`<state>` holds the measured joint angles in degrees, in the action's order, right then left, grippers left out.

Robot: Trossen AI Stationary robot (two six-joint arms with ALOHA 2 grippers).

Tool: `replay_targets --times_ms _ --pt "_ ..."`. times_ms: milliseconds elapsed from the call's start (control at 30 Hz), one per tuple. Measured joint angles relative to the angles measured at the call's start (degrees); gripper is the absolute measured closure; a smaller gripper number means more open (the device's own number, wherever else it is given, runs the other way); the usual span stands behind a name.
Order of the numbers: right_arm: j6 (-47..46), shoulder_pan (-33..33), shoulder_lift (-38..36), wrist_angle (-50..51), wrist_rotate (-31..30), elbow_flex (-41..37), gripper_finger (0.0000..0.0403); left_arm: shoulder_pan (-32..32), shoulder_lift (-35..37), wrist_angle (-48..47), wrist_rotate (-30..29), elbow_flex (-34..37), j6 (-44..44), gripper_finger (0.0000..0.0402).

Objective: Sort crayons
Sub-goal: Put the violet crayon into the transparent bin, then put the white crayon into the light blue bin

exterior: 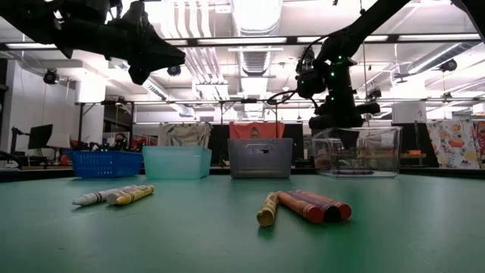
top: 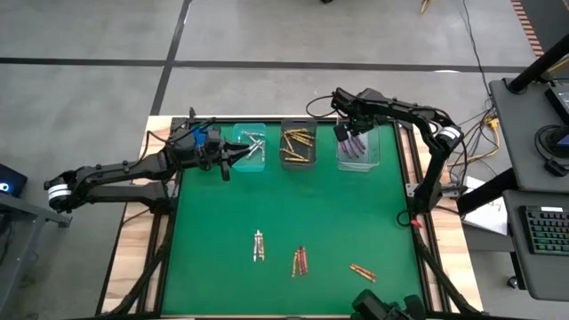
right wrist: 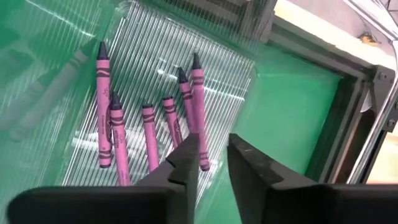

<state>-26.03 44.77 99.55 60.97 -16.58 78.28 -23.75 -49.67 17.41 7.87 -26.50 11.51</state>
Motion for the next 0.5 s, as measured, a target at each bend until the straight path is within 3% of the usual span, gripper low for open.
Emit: replay_targets --times_ms 200,500 --pt "0.5 0.0 -0.3 0.0 0.0 0.0 0.0291 0.0 0.0 0.0 0.0 0.0 1.1 0.0334" --pt "1.8 -2.7 -5.8 0.0 0.3 0.6 0.0292 0.0 0.0 0.0 0.0 0.0 5.7 0.0334"
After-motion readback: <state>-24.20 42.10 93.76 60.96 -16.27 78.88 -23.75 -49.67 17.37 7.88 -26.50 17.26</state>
